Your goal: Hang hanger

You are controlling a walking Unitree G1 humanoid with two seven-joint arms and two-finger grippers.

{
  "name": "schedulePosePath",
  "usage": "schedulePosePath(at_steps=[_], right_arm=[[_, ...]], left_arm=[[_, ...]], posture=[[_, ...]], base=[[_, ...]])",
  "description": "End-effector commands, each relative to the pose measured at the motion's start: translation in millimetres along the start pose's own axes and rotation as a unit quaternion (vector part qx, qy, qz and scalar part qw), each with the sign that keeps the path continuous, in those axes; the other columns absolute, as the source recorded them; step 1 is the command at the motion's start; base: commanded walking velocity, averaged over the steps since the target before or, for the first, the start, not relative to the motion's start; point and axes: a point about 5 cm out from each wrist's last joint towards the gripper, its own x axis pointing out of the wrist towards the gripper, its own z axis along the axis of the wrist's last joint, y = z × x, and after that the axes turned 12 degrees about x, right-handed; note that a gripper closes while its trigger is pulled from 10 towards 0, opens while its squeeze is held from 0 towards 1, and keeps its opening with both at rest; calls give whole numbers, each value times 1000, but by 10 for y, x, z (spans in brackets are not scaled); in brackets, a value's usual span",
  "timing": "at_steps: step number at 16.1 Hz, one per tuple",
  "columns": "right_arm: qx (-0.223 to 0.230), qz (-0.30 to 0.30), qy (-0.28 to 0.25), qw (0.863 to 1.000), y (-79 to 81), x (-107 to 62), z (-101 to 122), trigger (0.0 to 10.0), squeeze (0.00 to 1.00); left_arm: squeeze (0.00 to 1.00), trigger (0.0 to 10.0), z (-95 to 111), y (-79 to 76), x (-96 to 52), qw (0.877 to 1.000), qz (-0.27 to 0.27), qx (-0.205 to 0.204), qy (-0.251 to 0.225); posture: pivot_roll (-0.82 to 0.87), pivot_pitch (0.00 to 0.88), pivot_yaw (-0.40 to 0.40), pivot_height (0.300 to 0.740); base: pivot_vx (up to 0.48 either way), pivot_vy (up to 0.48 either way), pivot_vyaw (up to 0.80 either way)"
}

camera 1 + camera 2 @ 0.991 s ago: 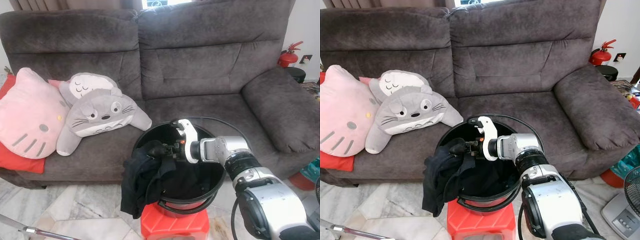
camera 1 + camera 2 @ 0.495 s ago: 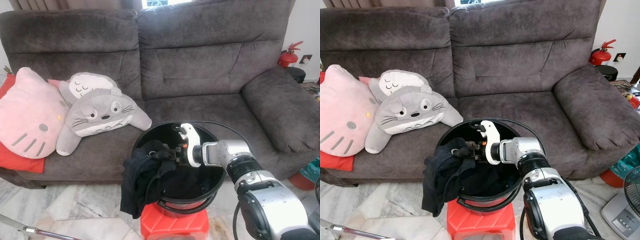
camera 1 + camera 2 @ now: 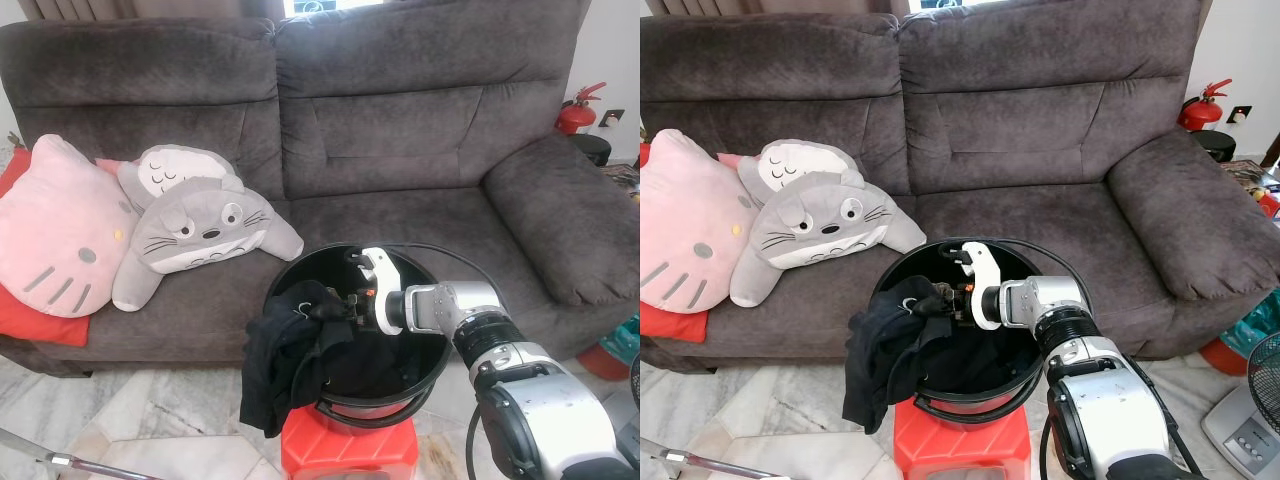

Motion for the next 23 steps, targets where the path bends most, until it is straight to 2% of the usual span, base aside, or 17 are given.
schedulePosePath(at_steps=[1,15,20,22,23], right_arm=[[1,-7,2,1000,-15,11,-18,0,0],[7,-4,1,1000,-32,34,-53,0,0],[2,-5,-17,1000,-49,32,-33,0,0],[-55,-74,-70,993,-205,-31,10,0,0],[-62,-111,-131,983,-313,-123,53,10000,0]], left_arm=[[0,10000,-77,-63,-11,1000,-11,1,17],[0,10000,-75,-59,-10,1000,-12,3,18],[0,10000,-75,-59,-10,1000,-12,3,18],[0,10000,-80,-53,-11,1000,-13,5,19],[0,10000,-75,-46,-10,1000,-16,9,19]], posture=[[-139,31,35,740],[-132,33,37,740],[-132,33,37,740],[-145,27,46,740],[-156,28,60,740]], base=[[0,0,0],[0,0,0],[0,0,0],[0,0,0],[0,0,0]])
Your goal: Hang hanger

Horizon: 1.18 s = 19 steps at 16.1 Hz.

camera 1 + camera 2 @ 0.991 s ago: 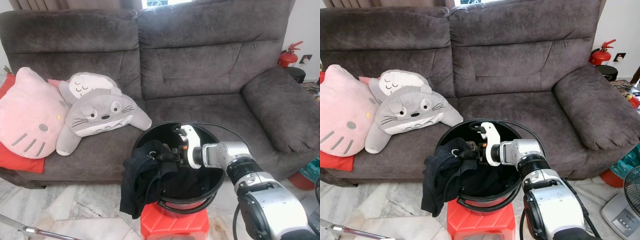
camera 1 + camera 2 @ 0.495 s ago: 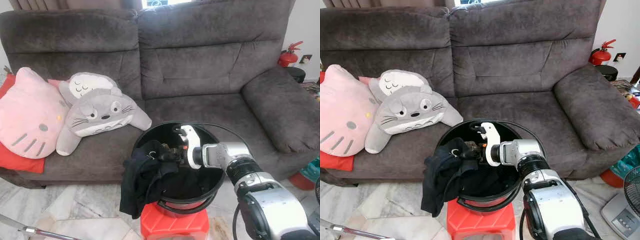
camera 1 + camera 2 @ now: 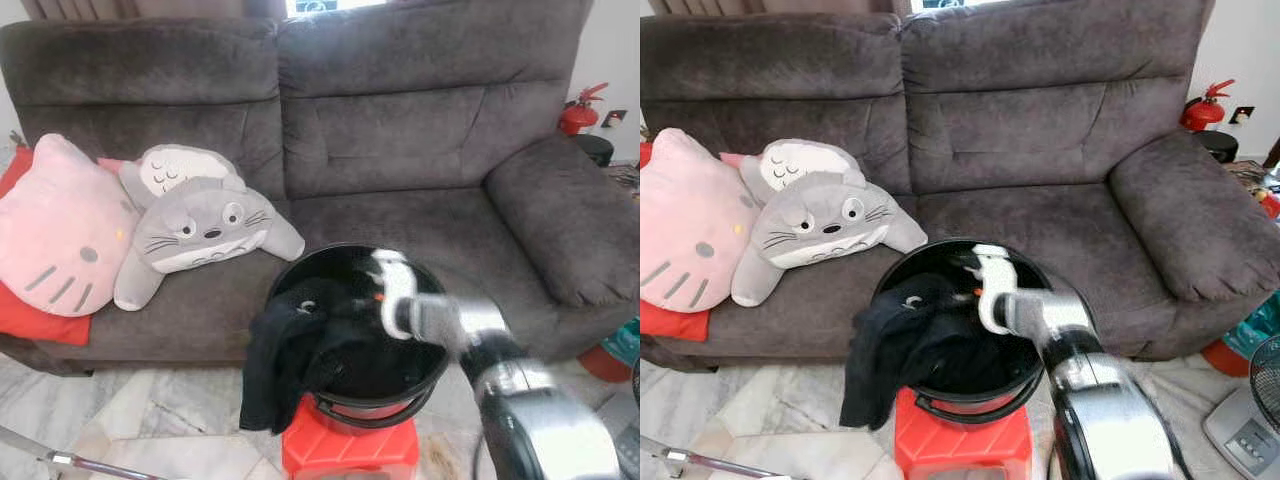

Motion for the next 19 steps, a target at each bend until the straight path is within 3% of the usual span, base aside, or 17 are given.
schedulePosePath(at_steps=[1,3,4,5,7,8,9,12,19], right_arm=[[-11,-31,-64,997,-57,-88,172,10000,0],[-22,-43,-146,988,-30,-187,320,10000,0],[-37,-29,-183,982,72,-223,353,10000,0],[-80,-18,-208,975,219,-241,335,10000,0],[-119,6,-232,965,440,-273,224,10000,0],[-122,9,-233,965,459,-278,213,10000,0],[-155,31,-239,958,584,-377,118,10000,0],[-228,24,-227,946,664,-636,-161,10000,0],[-227,16,-226,947,660,-681,-216,10000,0]], left_arm=[[0,10000,-83,-45,-12,1000,-15,8,19],[0,10000,-81,-28,-12,1000,-15,12,18],[0,10000,-80,-18,-12,1000,-15,14,18],[0,10000,-80,-11,-13,1000,-14,15,18],[0,10000,-83,-4,-14,1000,-12,14,18],[0,10000,-84,-3,-14,1000,-12,14,18],[0,10000,-85,-1,-14,1000,-10,13,19],[0,10000,-91,7,-15,1000,-5,13,20],[0,10000,-92,9,-16,1000,-5,13,20]], posture=[[-156,28,61,740],[-165,29,69,740],[-164,31,72,740],[-161,32,71,740],[-155,34,70,740],[-155,34,70,740],[-157,38,69,740],[-172,35,68,740],[-174,32,67,740]], base=[[0,0,0],[0,0,0],[0,0,0],[0,0,0],[0,0,0],[0,0,0],[0,0,0],[0,0,0],[0,0,0]])
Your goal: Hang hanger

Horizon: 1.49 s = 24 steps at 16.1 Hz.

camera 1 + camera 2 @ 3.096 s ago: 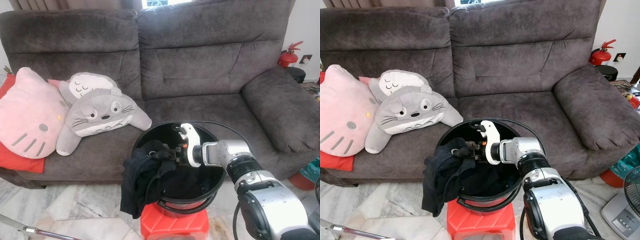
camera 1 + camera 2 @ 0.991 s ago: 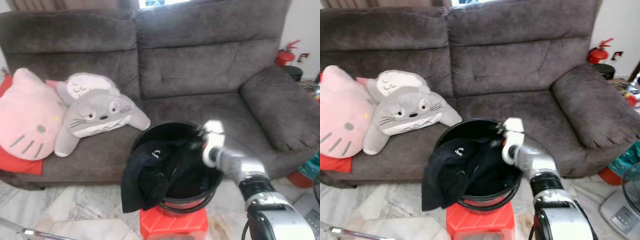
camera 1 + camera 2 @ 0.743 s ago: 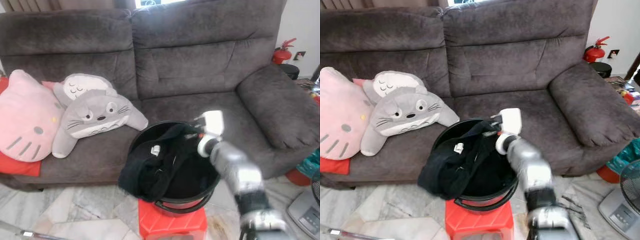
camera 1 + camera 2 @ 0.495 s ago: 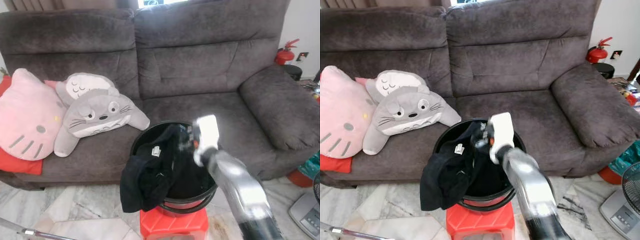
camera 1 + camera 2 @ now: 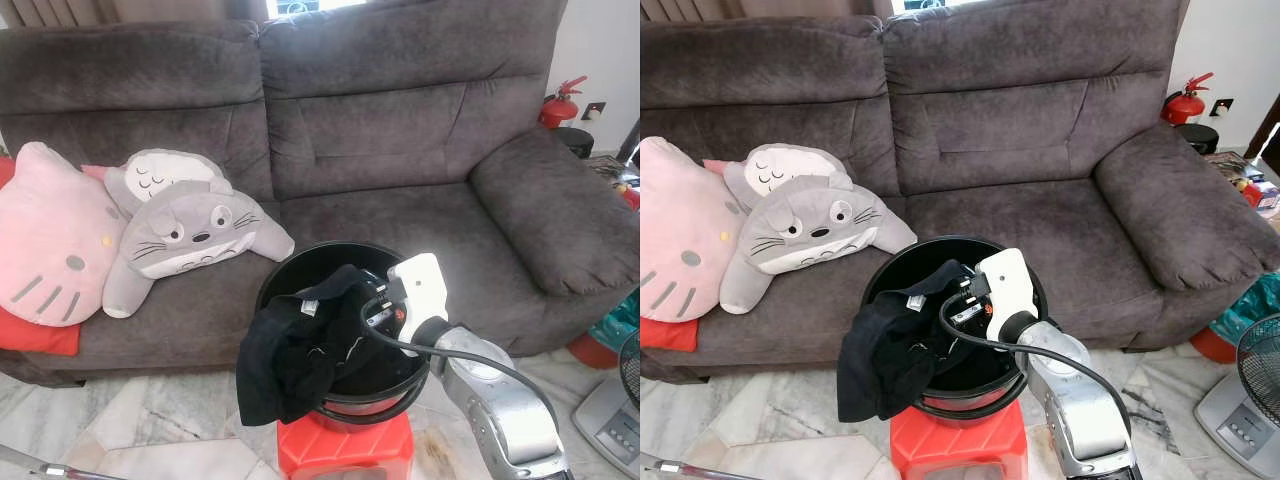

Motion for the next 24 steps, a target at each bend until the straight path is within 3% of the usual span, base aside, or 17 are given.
schedulePosePath(at_steps=[1,10,12,14,19,22,23,24], right_arm=[[-7,9,-12,1000,55,-2,75,10000,0],[-7,9,-12,1000,55,-2,75,10000,0],[-28,-122,-61,990,-233,-225,-112,10000,0],[-16,-129,-58,990,-269,-169,-148,10000,0],[-46,-135,-83,986,-266,-103,-124,10000,0],[-76,-128,-92,985,-243,-109,-124,10000,0],[-139,-138,-125,973,-207,-285,-175,10000,0],[-153,-141,-133,969,-199,-341,-198,10000,0]], left_arm=[[0,10000,-46,-23,-6,1000,-6,7,12],[0,10000,-46,-23,-6,1000,-6,7,12],[0,10000,-55,6,-12,1000,4,20,7],[0,10000,-57,4,-12,1000,5,21,7],[0,10000,-61,-5,-13,1000,5,22,7],[0,10000,-61,-7,-13,1000,5,23,7],[0,10000,-67,-4,-15,1000,7,24,7],[0,10000,-69,-3,-15,1000,7,25,8]], posture=[[-174,32,67,740],[-174,32,67,740],[-185,0,88,740],[-182,0,86,740],[-178,0,82,740],[-178,0,82,740],[-182,0,87,740],[-182,0,87,740]], base=[[0,0,0],[0,0,0],[0,0,0],[0,0,0],[0,0,0],[0,0,0],[0,0,0],[0,0,0]])
